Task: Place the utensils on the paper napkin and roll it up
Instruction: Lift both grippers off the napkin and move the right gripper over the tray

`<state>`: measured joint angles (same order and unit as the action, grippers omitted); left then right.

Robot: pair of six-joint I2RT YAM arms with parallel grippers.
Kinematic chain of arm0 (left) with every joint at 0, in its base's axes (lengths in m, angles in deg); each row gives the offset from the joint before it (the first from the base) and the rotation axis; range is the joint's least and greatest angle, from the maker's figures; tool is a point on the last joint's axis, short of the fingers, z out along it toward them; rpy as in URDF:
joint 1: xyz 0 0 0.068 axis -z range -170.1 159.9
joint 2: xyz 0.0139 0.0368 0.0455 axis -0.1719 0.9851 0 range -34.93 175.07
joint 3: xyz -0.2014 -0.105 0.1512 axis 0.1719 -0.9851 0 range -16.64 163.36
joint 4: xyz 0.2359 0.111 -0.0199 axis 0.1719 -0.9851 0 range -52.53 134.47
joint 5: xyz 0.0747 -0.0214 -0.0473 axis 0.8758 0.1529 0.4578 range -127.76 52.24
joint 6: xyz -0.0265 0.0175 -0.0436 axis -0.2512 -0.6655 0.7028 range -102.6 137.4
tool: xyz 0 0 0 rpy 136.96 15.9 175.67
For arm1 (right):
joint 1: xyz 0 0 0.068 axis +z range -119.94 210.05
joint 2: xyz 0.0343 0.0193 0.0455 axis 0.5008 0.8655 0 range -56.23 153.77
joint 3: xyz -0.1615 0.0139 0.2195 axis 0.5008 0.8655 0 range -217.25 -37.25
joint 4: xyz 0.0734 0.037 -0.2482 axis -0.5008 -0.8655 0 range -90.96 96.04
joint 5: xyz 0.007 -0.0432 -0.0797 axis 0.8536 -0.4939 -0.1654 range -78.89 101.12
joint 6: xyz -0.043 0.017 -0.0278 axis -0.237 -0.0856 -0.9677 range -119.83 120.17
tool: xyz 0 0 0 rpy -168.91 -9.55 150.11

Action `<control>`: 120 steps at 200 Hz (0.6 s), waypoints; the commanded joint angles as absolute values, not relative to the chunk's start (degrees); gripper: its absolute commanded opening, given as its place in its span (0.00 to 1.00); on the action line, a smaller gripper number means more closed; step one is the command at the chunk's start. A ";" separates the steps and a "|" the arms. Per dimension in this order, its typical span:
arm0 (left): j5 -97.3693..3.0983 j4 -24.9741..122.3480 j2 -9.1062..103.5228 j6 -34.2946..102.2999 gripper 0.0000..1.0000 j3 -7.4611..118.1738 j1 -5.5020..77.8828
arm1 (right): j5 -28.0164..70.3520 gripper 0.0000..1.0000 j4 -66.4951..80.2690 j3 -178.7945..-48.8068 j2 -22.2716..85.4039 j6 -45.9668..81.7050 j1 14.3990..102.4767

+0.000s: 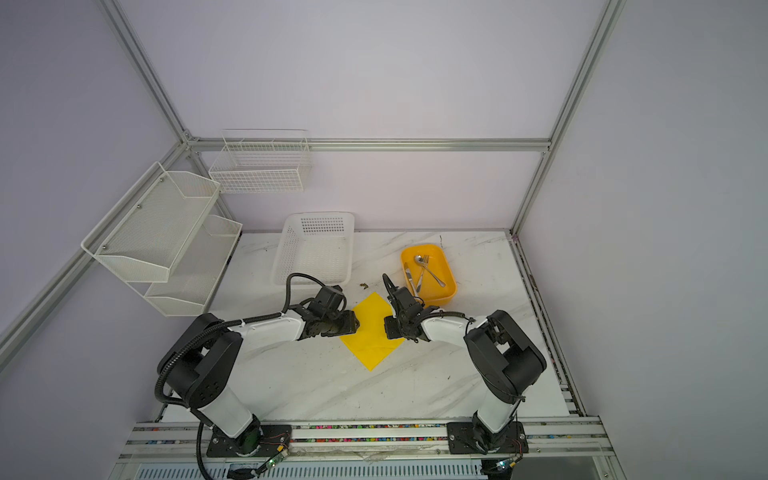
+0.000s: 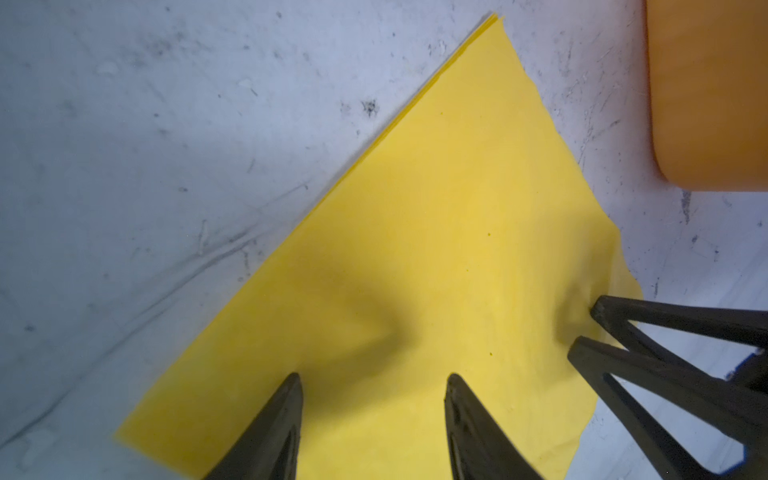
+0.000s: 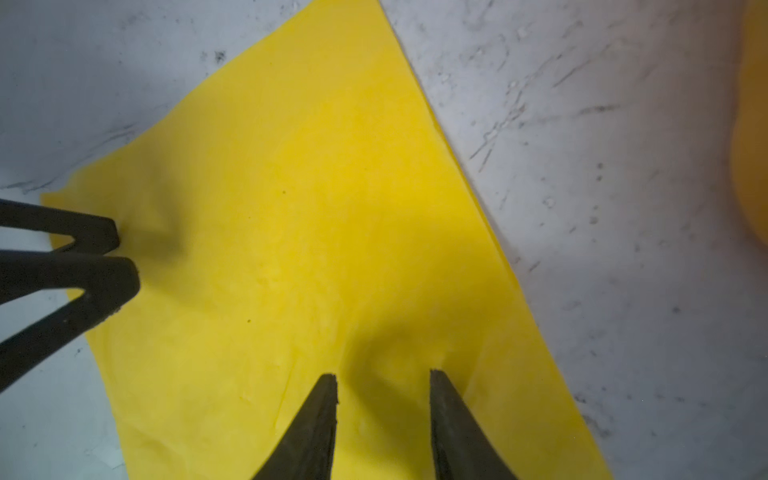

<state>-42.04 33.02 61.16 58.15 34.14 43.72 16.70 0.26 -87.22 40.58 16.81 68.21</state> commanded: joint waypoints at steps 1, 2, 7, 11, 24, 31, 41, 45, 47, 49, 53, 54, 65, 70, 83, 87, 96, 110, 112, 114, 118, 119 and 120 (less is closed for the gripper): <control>-43.39 34.75 61.47 57.89 0.54 37.05 43.74 | 13.24 0.40 -3.71 -87.67 41.08 16.61 67.99; -43.48 34.77 61.43 57.94 0.54 37.01 43.74 | 13.19 0.40 -3.76 -87.59 41.07 16.61 67.96; -43.71 34.96 61.40 58.21 0.54 36.69 43.82 | 13.02 0.40 -3.87 -87.30 41.03 16.61 67.97; -43.82 35.16 61.31 58.33 0.54 36.50 43.90 | 12.88 0.40 -4.04 -87.06 40.91 16.65 67.96; -43.83 35.40 60.98 58.76 0.54 35.85 44.17 | 12.38 0.39 -4.48 -86.52 40.77 17.02 68.01; -43.74 35.55 60.75 59.19 0.54 35.50 44.33 | 12.31 0.39 -4.83 -86.34 40.79 17.25 67.95; -43.94 35.95 60.69 59.73 0.54 35.15 44.59 | 12.19 0.39 -5.27 -86.12 40.95 17.56 67.94; -43.98 35.96 60.69 59.88 0.54 35.14 44.74 | 12.13 0.39 -5.49 -86.12 40.87 17.65 67.99; -44.00 35.95 60.62 59.97 0.54 35.06 44.78 | 12.01 0.39 -5.59 -86.12 40.79 17.66 67.97; -43.96 35.94 60.61 60.01 0.54 35.04 44.86 | 11.91 0.39 -5.64 -86.12 40.73 17.66 67.99; -43.88 35.94 60.61 60.15 0.54 35.08 45.04 | 11.62 0.39 -5.65 -86.12 40.64 17.62 67.99; -43.85 35.94 60.56 60.17 0.54 35.06 45.09 | 11.59 0.39 -5.65 -86.12 40.54 17.64 68.01; -43.32 35.99 60.21 60.46 0.54 35.01 45.47 | 11.52 0.40 -5.97 -86.79 39.66 17.59 67.94; -43.00 35.94 59.95 60.46 0.55 35.03 45.56 | 12.26 0.40 -6.20 -87.36 39.00 17.23 67.93; -42.23 36.02 58.69 59.93 0.55 35.10 45.63 | 14.51 0.42 -6.36 -89.26 36.53 16.79 67.89; -41.98 36.12 58.12 59.66 0.56 35.05 45.75 | 14.91 0.42 -6.36 -89.87 35.56 16.67 67.93; -41.49 36.43 56.78 58.88 0.57 35.17 45.83 | 14.73 0.44 -6.18 -91.16 33.53 16.61 67.94; -40.24 36.52 54.11 57.52 0.59 35.47 45.85 | 11.23 0.47 -6.76 -93.83 31.32 16.39 67.38; -40.05 36.50 53.68 57.33 0.59 35.52 45.85 | 10.68 0.47 -6.83 -94.15 31.11 16.31 67.16; -39.76 36.43 53.36 57.09 0.60 35.53 45.80 | 10.04 0.48 -6.87 -94.54 30.95 16.16 66.86; -39.23 36.38 52.61 56.69 0.60 35.56 45.82 | 8.83 0.49 -6.88 -95.22 30.79 15.92 66.28; -39.11 36.38 52.52 56.60 0.60 35.56 45.88 | 8.57 0.49 -6.93 -95.41 30.79 15.91 66.10; -38.97 36.38 52.39 56.46 0.60 35.61 45.86 | 8.35 0.49 -6.95 -95.60 30.78 15.86 65.92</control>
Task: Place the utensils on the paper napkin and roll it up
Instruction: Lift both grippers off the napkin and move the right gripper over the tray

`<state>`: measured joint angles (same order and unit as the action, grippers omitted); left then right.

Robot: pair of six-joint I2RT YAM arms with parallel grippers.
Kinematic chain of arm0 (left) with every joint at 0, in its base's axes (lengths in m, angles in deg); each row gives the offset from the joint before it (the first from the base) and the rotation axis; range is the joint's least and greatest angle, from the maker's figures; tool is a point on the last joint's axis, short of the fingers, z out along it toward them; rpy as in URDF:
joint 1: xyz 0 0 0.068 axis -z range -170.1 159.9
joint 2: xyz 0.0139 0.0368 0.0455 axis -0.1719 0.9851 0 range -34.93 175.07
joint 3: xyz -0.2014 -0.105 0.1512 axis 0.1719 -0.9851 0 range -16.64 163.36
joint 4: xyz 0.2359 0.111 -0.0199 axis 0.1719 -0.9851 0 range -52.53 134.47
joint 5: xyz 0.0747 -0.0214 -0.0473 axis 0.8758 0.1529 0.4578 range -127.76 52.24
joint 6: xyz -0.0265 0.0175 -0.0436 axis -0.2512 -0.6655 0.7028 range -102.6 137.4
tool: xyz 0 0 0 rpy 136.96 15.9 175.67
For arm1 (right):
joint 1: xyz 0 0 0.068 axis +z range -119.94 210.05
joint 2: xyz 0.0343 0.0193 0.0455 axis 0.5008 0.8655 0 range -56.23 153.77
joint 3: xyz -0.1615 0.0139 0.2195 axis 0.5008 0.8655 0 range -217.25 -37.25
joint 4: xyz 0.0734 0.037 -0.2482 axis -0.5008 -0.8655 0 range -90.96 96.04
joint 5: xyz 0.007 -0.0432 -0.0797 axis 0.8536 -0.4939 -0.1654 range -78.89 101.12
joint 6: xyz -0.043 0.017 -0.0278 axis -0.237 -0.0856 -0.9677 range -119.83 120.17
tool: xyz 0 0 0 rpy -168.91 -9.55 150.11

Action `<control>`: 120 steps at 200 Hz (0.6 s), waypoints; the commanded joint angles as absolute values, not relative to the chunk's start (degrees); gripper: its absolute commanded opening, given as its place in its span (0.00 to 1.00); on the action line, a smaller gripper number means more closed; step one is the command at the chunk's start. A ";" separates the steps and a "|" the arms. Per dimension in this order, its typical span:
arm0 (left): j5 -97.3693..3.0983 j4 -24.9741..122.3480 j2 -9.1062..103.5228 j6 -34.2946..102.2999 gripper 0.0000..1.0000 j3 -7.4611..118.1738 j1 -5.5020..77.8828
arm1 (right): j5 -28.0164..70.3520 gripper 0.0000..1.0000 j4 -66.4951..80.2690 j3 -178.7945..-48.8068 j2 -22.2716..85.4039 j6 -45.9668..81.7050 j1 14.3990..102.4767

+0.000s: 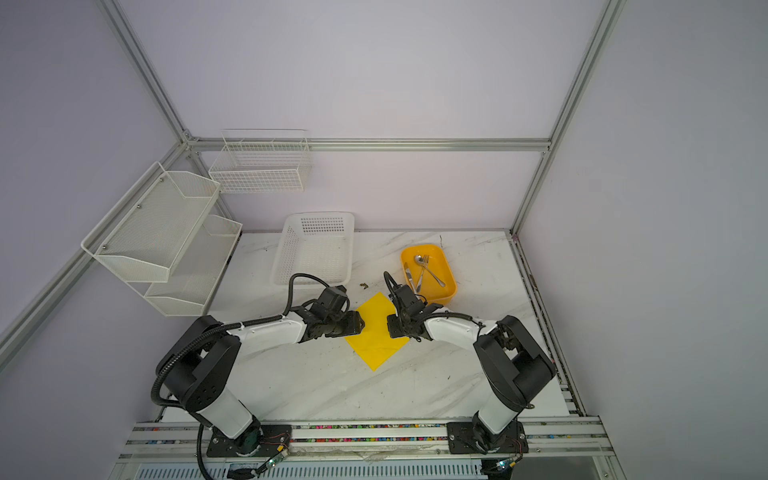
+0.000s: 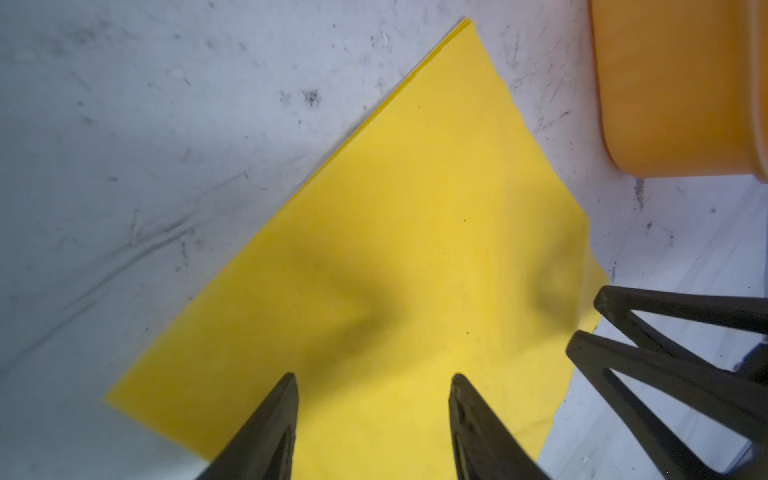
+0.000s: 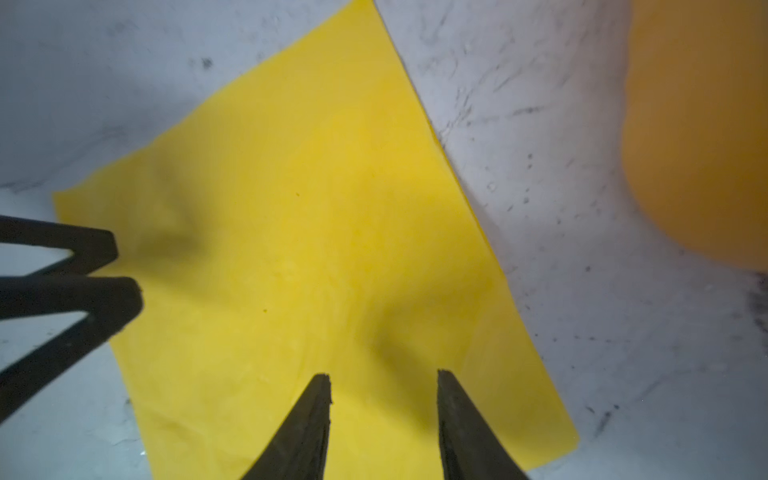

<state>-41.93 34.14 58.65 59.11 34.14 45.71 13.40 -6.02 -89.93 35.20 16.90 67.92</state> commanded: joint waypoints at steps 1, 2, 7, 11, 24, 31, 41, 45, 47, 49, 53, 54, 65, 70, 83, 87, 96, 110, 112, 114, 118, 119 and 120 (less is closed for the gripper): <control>-38.80 36.29 52.14 56.31 0.60 35.67 45.86 | 8.06 0.50 -6.92 -95.82 30.82 15.84 65.74; -38.68 36.21 51.93 56.19 0.61 35.71 45.85 | 7.83 0.50 -6.94 -95.98 30.84 15.78 65.52; -37.98 36.01 51.07 55.41 0.61 35.93 45.83 | 6.99 0.50 -6.97 -96.92 31.02 15.73 64.27; -37.32 35.62 50.47 54.75 0.62 36.18 45.82 | 6.63 0.50 -7.25 -97.78 31.29 15.79 63.13; -34.28 33.56 49.11 52.37 0.66 37.51 45.67 | 6.99 0.52 -8.73 -101.01 33.07 16.11 59.28; -32.35 32.81 48.68 50.43 0.68 38.48 45.60 | 7.46 0.53 -9.07 -102.39 34.25 16.33 57.37; -29.84 30.87 48.63 47.64 0.72 40.39 45.46 | 9.19 0.53 -9.52 -104.07 36.09 16.04 55.09; -28.80 29.81 48.71 46.51 0.74 41.39 45.27 | 9.68 0.53 -9.94 -104.80 36.89 15.99 54.44; -28.23 29.40 48.84 45.97 0.74 42.03 45.18 | 9.88 0.53 -10.13 -105.11 37.20 15.90 54.06; -27.69 28.77 48.96 45.50 0.75 42.56 45.04 | 9.99 0.53 -10.33 -105.41 37.61 15.90 53.85; -26.58 27.78 49.32 44.50 0.77 43.83 44.75 | 10.26 0.53 -10.54 -105.90 38.35 15.75 53.35; -26.37 27.46 49.38 44.22 0.78 44.14 44.68 | 10.34 0.53 -10.60 -105.94 38.47 15.70 53.22; -25.03 24.98 51.07 41.52 0.84 47.61 43.51 | 10.76 0.53 -11.15 -106.87 40.07 14.98 52.17; -25.25 23.82 52.12 40.28 0.85 49.18 42.73 | 10.95 0.54 -11.35 -107.08 40.58 14.44 51.73; -24.98 18.86 55.40 39.20 0.85 55.34 40.87 | 10.67 0.55 -11.49 -107.03 41.78 12.50 50.95; -25.09 17.36 56.30 38.89 0.86 57.14 40.42 | 10.52 0.55 -11.79 -107.12 42.07 12.09 50.76; -25.46 15.74 58.21 37.41 0.86 60.09 39.68 | 10.69 0.55 -12.07 -106.89 42.39 11.09 50.54; -25.29 14.85 60.40 35.73 0.86 63.30 38.97 | 9.98 0.56 -12.46 -106.30 42.70 10.37 50.03; -25.35 14.92 60.66 35.45 0.87 63.59 38.83 | 9.73 0.56 -12.61 -106.32 42.81 10.30 49.95; -25.45 14.97 60.93 35.20 0.87 63.95 38.71 | 9.34 0.56 -12.77 -106.22 42.97 10.28 49.92; -25.70 15.00 61.49 34.87 0.87 64.54 38.50 | 8.61 0.56 -13.12 -106.16 43.12 10.13 49.83; -25.71 15.01 61.62 34.66 0.87 64.73 38.40 | 8.46 0.56 -13.16 -106.11 43.19 10.12 49.74; -25.76 15.02 61.77 34.51 0.87 64.87 38.34 | 8.25 0.56 -13.28 -106.09 43.27 10.06 49.74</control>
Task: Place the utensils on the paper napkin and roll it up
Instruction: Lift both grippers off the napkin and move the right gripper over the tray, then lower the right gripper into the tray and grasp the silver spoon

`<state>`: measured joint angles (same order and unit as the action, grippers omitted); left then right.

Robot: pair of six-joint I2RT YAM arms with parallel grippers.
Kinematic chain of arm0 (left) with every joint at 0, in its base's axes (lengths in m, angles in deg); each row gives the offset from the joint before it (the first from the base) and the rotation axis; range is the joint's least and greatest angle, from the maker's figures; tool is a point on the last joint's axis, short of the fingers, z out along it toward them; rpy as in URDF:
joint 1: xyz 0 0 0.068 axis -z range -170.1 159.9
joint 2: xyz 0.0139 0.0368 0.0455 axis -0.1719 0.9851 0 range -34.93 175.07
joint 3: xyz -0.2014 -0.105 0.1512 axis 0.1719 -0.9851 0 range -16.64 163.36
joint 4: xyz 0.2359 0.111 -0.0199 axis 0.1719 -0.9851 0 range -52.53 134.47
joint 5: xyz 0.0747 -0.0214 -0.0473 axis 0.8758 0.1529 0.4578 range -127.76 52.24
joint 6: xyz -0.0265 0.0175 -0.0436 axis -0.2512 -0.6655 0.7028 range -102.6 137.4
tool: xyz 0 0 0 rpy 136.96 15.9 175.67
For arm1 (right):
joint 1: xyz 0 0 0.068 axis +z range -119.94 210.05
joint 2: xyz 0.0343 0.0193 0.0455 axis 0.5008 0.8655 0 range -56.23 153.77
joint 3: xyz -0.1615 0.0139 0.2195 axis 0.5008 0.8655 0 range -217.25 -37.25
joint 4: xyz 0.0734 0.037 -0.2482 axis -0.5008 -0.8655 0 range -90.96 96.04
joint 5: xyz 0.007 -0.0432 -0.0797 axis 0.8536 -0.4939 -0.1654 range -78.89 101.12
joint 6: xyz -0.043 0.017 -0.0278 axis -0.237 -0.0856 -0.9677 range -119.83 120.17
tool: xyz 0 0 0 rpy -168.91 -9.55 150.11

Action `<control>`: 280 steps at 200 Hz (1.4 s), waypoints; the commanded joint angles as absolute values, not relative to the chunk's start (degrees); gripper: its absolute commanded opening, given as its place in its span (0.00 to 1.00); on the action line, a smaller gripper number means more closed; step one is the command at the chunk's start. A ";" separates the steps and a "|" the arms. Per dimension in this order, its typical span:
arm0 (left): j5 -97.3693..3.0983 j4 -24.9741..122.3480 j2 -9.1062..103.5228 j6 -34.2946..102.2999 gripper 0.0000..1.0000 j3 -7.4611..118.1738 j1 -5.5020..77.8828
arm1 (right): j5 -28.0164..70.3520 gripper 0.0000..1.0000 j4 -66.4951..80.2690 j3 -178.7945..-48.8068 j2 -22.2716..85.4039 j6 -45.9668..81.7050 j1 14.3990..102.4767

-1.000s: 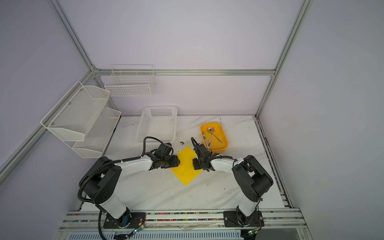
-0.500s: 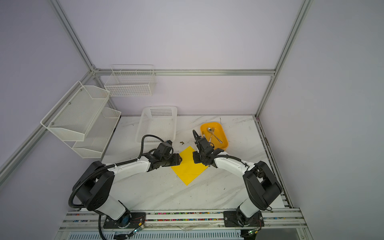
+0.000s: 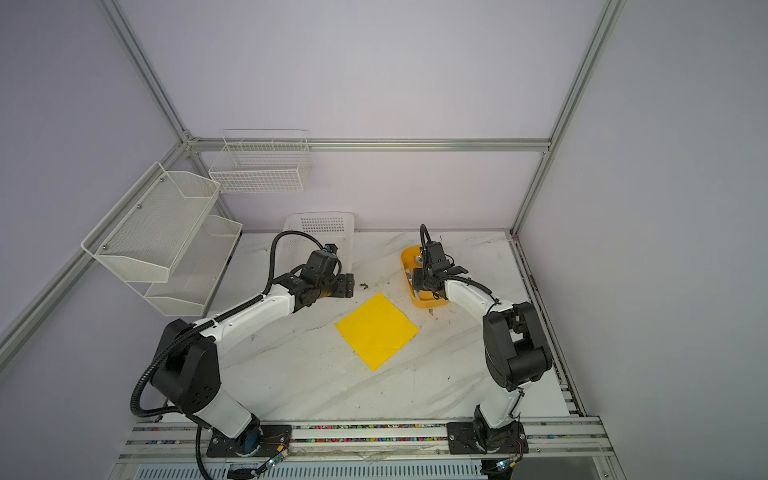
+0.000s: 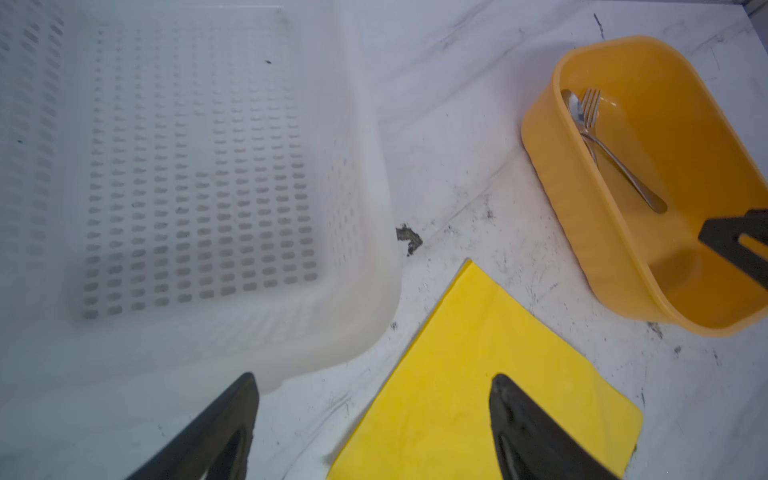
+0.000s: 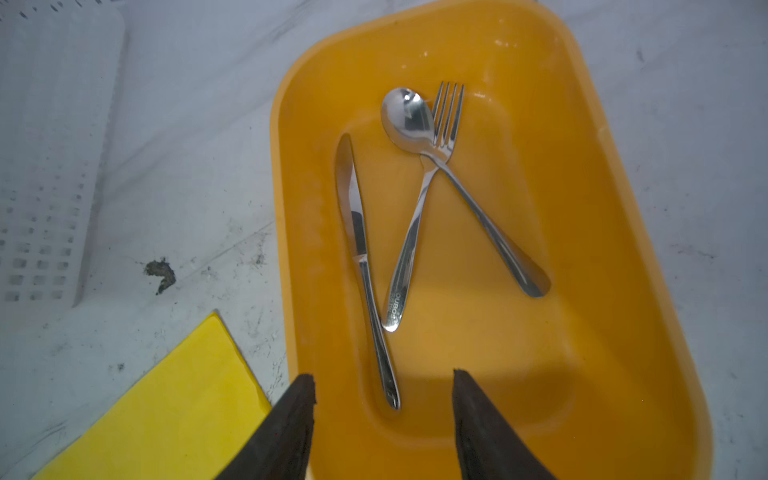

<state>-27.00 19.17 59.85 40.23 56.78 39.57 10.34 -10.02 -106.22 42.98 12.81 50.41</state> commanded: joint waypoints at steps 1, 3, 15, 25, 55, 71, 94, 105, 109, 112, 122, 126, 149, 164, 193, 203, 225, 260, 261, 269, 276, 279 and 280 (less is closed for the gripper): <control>-25.79 15.02 61.93 34.43 0.87 65.03 38.27 | 8.06 0.56 -13.38 -106.08 43.35 10.04 49.70; -25.89 14.98 62.25 34.20 0.87 65.36 38.18 | 7.47 0.56 -13.56 -106.03 43.50 9.98 49.64; -26.74 13.78 63.75 33.71 0.87 67.69 37.33 | 5.07 0.56 -14.38 -105.73 44.16 10.07 49.09; -26.94 11.90 64.50 34.29 0.87 69.72 36.98 | 4.01 0.56 -15.16 -105.54 44.48 10.49 48.41; -31.78 13.85 62.65 34.18 0.87 68.52 37.00 | 3.13 0.56 -16.93 -104.36 44.51 11.59 46.72; -37.68 15.36 61.46 33.69 0.87 67.92 36.95 | 2.83 0.56 -17.49 -103.24 43.81 12.00 46.14; -45.25 17.82 60.08 32.19 0.87 66.83 36.97 | 2.76 0.56 -18.58 -102.06 43.04 12.47 45.63; -46.85 18.47 59.48 31.44 0.87 66.50 36.97 | 2.55 0.55 -19.86 -102.22 43.06 12.83 45.60; -47.13 18.45 59.31 30.93 0.87 66.36 36.97 | 2.47 0.55 -20.26 -102.24 43.00 12.97 45.61; -47.23 18.48 59.17 30.49 0.87 66.40 36.93 | 2.45 0.55 -20.67 -102.31 42.99 13.08 45.56; -47.02 18.40 58.65 30.03 0.87 66.37 36.87 | 3.50 0.54 -22.15 -102.61 42.92 13.34 45.55; -46.56 18.35 58.45 28.50 0.88 66.49 36.84 | 4.11 0.54 -22.67 -102.66 42.91 13.57 45.56; -45.44 18.66 56.91 27.96 0.88 66.37 36.29 | 4.87 0.53 -25.72 -102.80 42.49 13.62 45.61; -45.04 19.54 55.57 27.95 0.89 65.71 36.18 | 4.34 0.52 -26.95 -103.39 41.83 13.84 45.58; -46.51 23.58 52.00 26.47 0.93 62.48 36.03 | 5.41 0.52 -25.61 -107.97 41.80 9.96 45.59; -45.65 24.54 50.77 26.49 0.96 61.51 35.96 | 5.84 0.52 -25.04 -110.43 43.20 8.08 45.58; -43.15 26.51 47.97 26.79 1.00 59.16 35.83 | 5.00 0.49 -26.39 -118.58 49.21 6.71 44.66; -34.92 24.95 42.52 27.90 1.00 56.75 35.74 | 10.84 0.42 -29.01 -129.18 58.02 5.09 42.72; -34.81 24.87 42.47 27.92 1.00 56.75 35.74 | 10.80 0.42 -29.11 -129.49 58.20 5.14 42.67; -34.46 24.28 41.50 28.97 1.00 56.41 35.59 | 10.35 0.42 -29.67 -130.94 59.66 5.68 42.46; -35.38 24.17 40.88 29.34 1.00 55.93 35.49 | 10.35 0.42 -29.55 -131.51 60.74 5.79 42.31; -36.25 24.16 40.61 29.35 1.00 55.76 35.48 | 10.26 0.42 -29.37 -131.68 61.16 5.65 42.29; -36.61 24.16 40.54 29.35 1.00 55.73 35.48 | 10.25 0.42 -29.25 -131.75 61.26 5.59 42.28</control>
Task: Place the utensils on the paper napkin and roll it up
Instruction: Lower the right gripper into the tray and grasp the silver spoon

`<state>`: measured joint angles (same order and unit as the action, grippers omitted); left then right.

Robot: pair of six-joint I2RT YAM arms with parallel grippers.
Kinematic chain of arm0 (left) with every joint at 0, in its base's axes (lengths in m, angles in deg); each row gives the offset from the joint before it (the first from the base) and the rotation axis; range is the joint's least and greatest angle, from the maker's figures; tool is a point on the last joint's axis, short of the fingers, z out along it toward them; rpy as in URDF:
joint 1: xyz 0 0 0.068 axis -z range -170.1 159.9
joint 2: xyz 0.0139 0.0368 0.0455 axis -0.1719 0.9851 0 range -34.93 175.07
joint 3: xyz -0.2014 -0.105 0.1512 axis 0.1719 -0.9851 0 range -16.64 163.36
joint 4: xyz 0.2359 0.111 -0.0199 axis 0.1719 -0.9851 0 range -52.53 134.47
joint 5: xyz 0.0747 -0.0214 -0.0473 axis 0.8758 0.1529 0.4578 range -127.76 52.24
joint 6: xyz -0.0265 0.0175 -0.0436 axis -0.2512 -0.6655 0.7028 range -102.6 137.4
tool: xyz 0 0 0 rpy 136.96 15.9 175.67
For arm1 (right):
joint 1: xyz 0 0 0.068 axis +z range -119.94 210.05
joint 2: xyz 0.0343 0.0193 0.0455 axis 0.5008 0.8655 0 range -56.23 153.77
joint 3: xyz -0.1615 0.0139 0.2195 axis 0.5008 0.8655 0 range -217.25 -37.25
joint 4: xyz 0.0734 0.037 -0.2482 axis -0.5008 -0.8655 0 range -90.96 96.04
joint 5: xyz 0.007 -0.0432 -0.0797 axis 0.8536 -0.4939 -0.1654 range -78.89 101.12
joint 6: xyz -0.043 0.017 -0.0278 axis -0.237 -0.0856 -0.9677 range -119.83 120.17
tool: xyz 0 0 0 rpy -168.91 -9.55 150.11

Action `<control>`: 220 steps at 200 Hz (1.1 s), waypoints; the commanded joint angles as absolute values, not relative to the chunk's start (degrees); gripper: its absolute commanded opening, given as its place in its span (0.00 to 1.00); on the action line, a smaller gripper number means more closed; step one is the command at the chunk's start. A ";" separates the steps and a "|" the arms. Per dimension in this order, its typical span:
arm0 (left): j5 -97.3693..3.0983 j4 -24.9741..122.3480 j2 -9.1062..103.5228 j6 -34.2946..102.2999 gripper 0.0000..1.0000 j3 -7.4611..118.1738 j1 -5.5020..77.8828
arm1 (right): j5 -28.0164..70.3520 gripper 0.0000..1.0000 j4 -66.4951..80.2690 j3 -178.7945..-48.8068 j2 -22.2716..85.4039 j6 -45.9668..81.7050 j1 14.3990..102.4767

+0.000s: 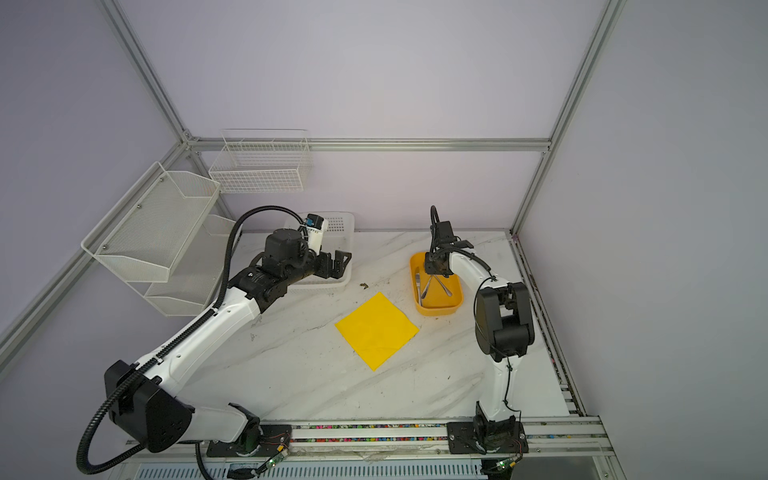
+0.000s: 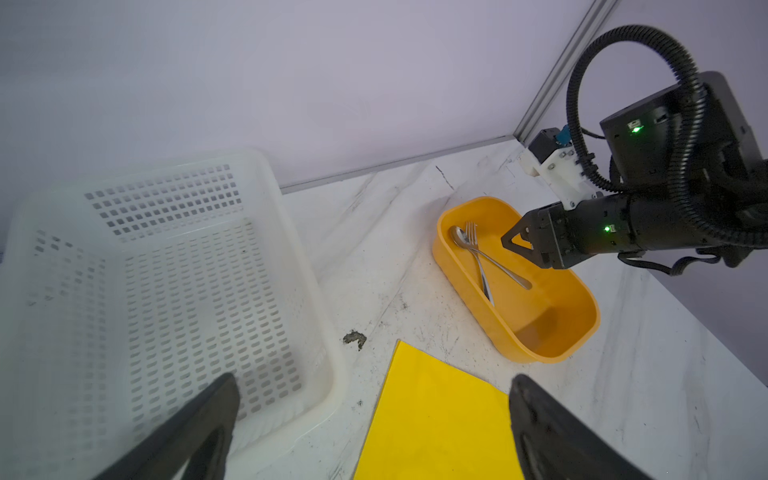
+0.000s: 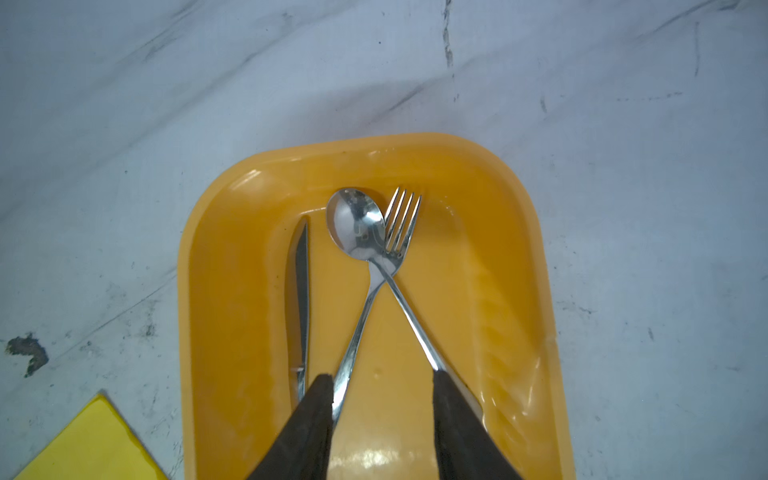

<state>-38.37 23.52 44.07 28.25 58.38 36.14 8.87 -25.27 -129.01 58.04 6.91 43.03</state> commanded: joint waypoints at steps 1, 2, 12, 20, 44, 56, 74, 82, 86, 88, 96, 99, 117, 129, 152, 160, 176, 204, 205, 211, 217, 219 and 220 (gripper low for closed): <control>-37.01 24.16 40.47 29.35 1.00 55.66 35.48 | 10.29 0.42 -29.18 -131.83 61.45 5.60 42.32; -37.39 24.16 40.38 29.31 1.00 55.59 35.48 | 10.26 0.42 -29.15 -131.87 61.54 5.52 42.34; -41.67 24.16 40.20 31.45 1.00 55.21 35.48 | 10.28 0.41 -29.04 -132.43 62.87 4.97 42.28; -44.80 24.14 40.37 32.23 1.00 54.91 35.48 | 9.32 0.35 -28.97 -132.87 63.80 4.62 42.34; -51.69 20.76 40.66 36.63 1.00 54.83 35.65 | 7.55 0.31 -30.99 -134.66 66.53 3.65 42.30; -53.66 20.92 39.45 38.58 1.00 52.32 36.19 | 7.05 0.30 -29.79 -133.45 66.04 1.84 42.34; -55.06 21.99 37.49 39.37 1.00 48.14 38.04 | 6.63 0.30 -30.01 -133.35 66.28 1.04 42.29; -55.24 21.36 36.84 39.30 1.00 47.28 38.93 | 5.60 0.30 -30.86 -134.33 66.98 1.03 42.28; -55.42 21.12 36.59 39.24 1.00 47.02 39.38 | 5.29 0.30 -31.46 -135.07 67.34 1.16 42.28; -55.38 21.03 36.43 39.25 1.00 46.78 39.57 | 5.29 0.29 -31.64 -135.40 67.56 1.12 42.32; -55.49 20.91 35.80 39.32 1.00 46.08 40.15 | 6.14 0.23 -31.59 -136.29 68.14 0.56 42.24; -55.45 20.91 35.67 39.43 1.00 45.73 40.32 | 6.49 0.22 -31.42 -136.53 68.31 0.25 42.28; -55.12 21.00 35.43 39.82 1.00 44.38 40.85 | 5.78 0.23 -32.34 -138.39 69.88 0.46 42.22; -54.55 21.02 35.67 39.78 1.00 44.09 40.84 | 6.17 0.23 -32.82 -139.36 70.87 0.01 42.25; -53.67 20.79 36.42 38.12 1.00 44.56 40.88 | 7.89 0.23 -36.10 -142.05 72.87 -0.54 42.28; -53.66 20.65 36.70 37.51 1.00 44.97 40.84 | 7.84 0.23 -36.62 -142.47 73.25 -0.91 42.23; -53.52 20.61 37.17 36.53 1.00 45.61 40.85 | 7.11 0.24 -36.64 -142.60 73.61 -1.22 42.27; -53.28 19.98 37.66 36.16 1.00 46.05 40.85 | 5.16 0.25 -37.62 -143.65 75.12 -1.84 42.25; -53.26 19.96 37.66 36.14 1.00 46.04 40.84 | 5.15 0.25 -37.63 -143.67 75.14 -1.84 42.26; -53.23 19.95 37.66 36.24 1.00 45.94 40.87 | 5.25 0.25 -37.65 -143.55 75.48 -1.97 42.26; -53.14 19.95 37.58 36.25 1.00 45.68 40.84 | 5.41 0.26 -37.57 -143.42 75.73 -1.99 42.27; -53.10 19.95 37.58 36.28 1.00 45.58 40.84 | 5.51 0.26 -37.56 -143.37 75.83 -1.95 42.23; -53.08 19.95 37.58 36.29 1.00 45.50 40.84 | 5.68 0.26 -37.56 -143.35 75.80 -1.95 42.25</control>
<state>-53.47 19.47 37.86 37.49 46.14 40.95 6.75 -34.54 -142.39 73.96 -0.28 42.26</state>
